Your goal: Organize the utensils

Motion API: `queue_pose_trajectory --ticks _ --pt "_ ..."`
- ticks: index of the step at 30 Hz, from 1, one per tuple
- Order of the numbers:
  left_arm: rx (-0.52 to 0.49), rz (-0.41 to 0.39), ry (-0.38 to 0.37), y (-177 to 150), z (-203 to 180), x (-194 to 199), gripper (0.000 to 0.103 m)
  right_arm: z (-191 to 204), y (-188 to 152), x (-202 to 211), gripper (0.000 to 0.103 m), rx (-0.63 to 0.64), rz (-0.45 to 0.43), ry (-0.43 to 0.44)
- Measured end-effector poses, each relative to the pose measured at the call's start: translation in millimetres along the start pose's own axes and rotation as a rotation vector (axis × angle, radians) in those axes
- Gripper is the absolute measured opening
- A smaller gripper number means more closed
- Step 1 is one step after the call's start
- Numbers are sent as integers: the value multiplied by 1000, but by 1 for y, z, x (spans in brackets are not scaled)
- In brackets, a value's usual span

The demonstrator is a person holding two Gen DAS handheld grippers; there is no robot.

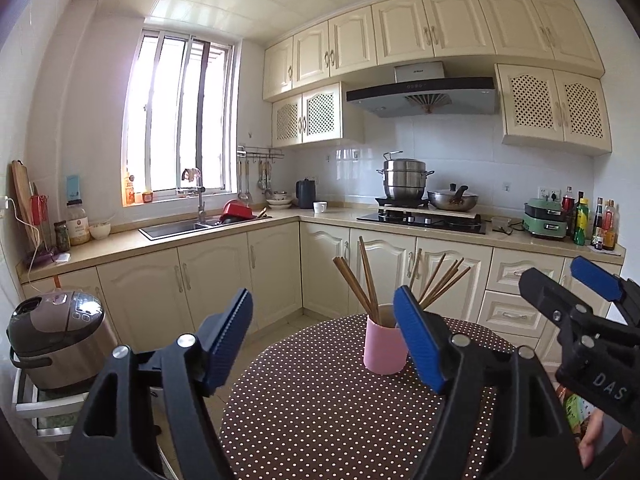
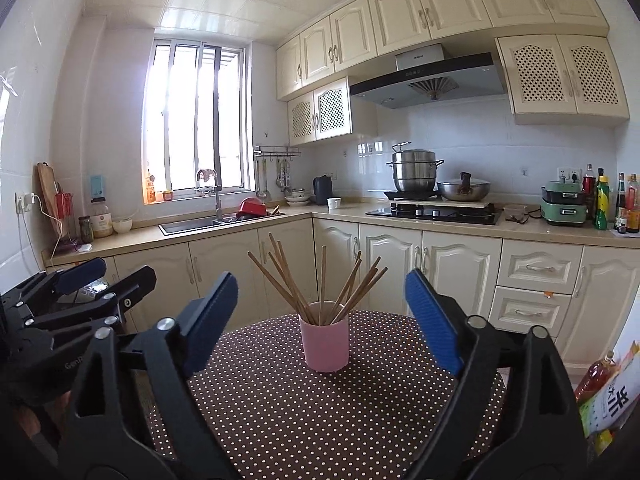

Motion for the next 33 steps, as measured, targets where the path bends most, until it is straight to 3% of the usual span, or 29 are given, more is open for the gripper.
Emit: queue_pose_trajectory --ticks 8,33 --pt "12 -58 -7 3 -5 22 83 2 -1 23 93 36 -47 -32" --pt "-1 -93 17 5 -9 25 84 7 1 28 94 48 -83 -25"
Point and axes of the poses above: each gripper's, at about its wrist camera, not at the fingertips, and x roughly against the way its jaws point, z to its left, y to its top, the point moved 1 cm from there along -x, roughly the way its jaws point, and after that the axes turned 9 degrees about -y, right-handed, at the moved point
